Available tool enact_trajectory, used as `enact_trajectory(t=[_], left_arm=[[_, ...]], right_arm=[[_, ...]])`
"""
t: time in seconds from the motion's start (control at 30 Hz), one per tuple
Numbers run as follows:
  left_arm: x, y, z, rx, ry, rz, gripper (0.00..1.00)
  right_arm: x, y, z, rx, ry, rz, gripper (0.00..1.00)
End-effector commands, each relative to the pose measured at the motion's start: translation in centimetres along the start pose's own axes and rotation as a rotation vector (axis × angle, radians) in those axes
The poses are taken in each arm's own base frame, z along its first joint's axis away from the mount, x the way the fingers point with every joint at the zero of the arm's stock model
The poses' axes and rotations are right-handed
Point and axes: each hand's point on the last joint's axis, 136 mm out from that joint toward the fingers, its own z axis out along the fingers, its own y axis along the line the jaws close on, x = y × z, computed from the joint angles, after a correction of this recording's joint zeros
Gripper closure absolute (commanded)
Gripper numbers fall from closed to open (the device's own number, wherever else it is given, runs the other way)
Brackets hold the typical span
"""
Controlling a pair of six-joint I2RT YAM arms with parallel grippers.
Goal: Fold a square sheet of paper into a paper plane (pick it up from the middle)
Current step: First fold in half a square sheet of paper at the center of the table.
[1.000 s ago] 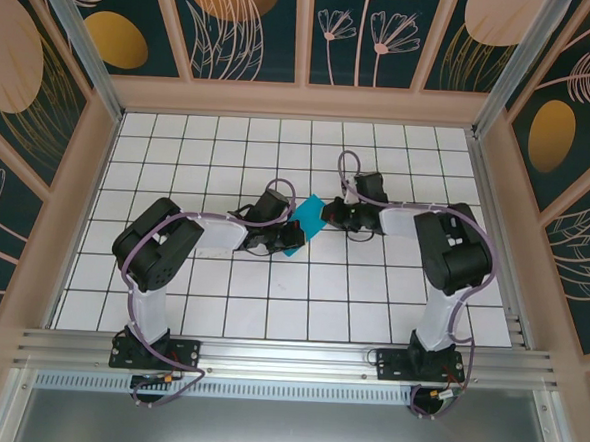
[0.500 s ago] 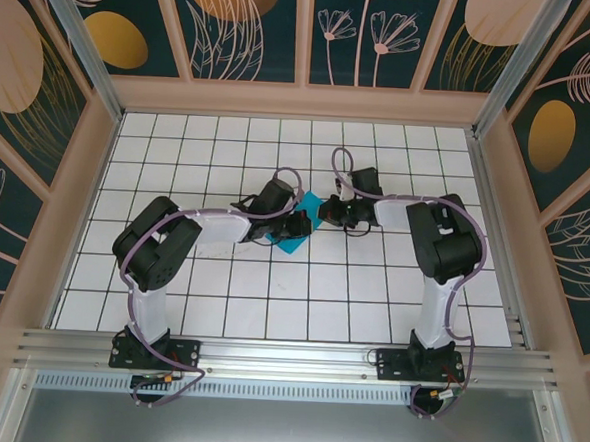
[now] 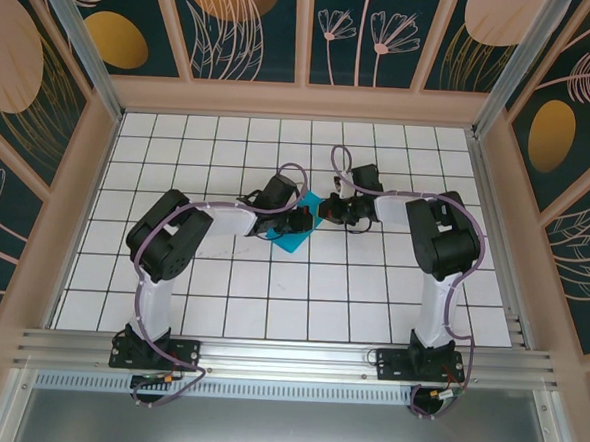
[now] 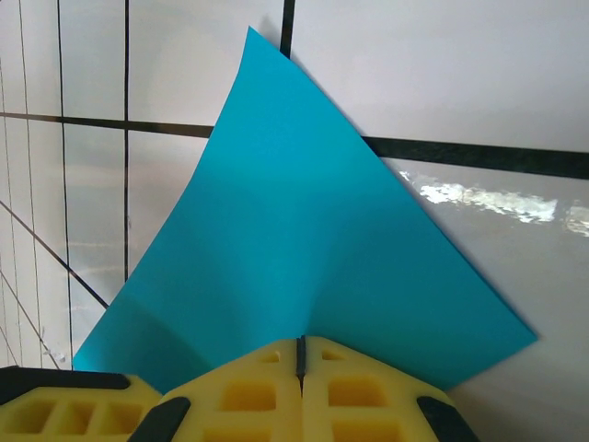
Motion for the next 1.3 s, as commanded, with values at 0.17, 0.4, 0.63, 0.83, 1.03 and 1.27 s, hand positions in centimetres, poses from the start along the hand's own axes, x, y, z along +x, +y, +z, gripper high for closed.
enact_trajectory(t=[0.17,0.4,0.63,0.83,1.03,1.27], left_arm=[[1.0,-0.4,0.6,0.061,0.040,0.041,0.98],[1.9,0.3,1.0,0.053,0.071,0.039,0.99],[3.5,2.0,1.2,0.011,0.109,0.023,1.00],[5.6,2.8,0.2,0.002,0.149,0.018,1.00],[8.2,3.1,-1.6,0.020,0.198,0.018,1.00],[9.6,3.1,-3.0,0.030,0.228,0.035,1.00]], right_arm=[[1.8,-3.4,1.2,0.087,0.062,0.039,1.00],[2.1,-3.8,1.2,0.097,0.069,0.048,1.00],[2.3,-4.1,1.3,0.107,0.076,0.056,1.00],[2.5,-4.4,1.4,0.119,0.081,0.061,1.00],[2.6,-4.8,1.4,0.135,0.085,0.067,1.00],[2.9,-5.3,1.2,0.146,0.090,0.077,1.00]])
